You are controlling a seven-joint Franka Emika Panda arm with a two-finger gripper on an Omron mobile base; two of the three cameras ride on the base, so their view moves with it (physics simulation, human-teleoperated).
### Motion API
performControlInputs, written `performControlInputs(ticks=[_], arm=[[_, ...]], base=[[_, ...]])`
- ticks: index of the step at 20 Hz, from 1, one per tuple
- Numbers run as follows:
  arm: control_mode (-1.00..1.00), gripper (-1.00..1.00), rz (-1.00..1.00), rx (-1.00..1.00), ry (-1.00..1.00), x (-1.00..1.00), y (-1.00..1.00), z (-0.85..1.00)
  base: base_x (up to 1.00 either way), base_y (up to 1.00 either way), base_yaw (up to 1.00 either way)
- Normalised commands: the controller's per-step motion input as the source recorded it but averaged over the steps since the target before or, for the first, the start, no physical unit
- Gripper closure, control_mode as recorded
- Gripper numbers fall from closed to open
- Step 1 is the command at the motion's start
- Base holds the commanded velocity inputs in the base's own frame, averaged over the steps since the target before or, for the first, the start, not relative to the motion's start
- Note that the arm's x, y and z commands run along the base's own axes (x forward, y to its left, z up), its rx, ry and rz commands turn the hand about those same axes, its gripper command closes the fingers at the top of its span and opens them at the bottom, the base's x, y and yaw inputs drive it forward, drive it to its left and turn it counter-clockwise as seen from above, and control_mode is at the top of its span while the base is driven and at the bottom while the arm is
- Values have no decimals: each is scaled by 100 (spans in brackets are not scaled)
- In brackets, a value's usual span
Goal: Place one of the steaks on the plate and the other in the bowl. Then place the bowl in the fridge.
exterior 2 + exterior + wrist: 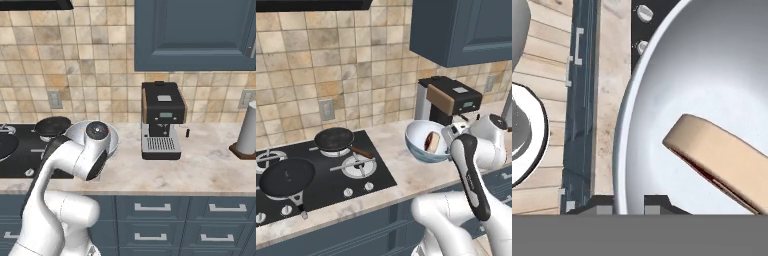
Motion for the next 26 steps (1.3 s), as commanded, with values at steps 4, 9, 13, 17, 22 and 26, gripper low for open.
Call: performControlInputs(ticks=[4, 9, 13, 17, 22, 26], arm=[[-100, 100, 1, 0, 0, -46, 36, 48], [-100, 100, 7, 0, 0, -8, 38, 33], [-100, 100, 2, -3, 1, -4, 22, 2], [-100, 100, 0, -3, 8, -11, 3, 0], [-100, 100, 3, 0, 6, -9, 0, 0], [100, 100, 0, 0, 0, 0, 0, 0]], base=[[0, 0, 0], [0, 0, 0], [0, 0, 0], [0, 0, 0], [0, 0, 0], [-54, -1, 1]])
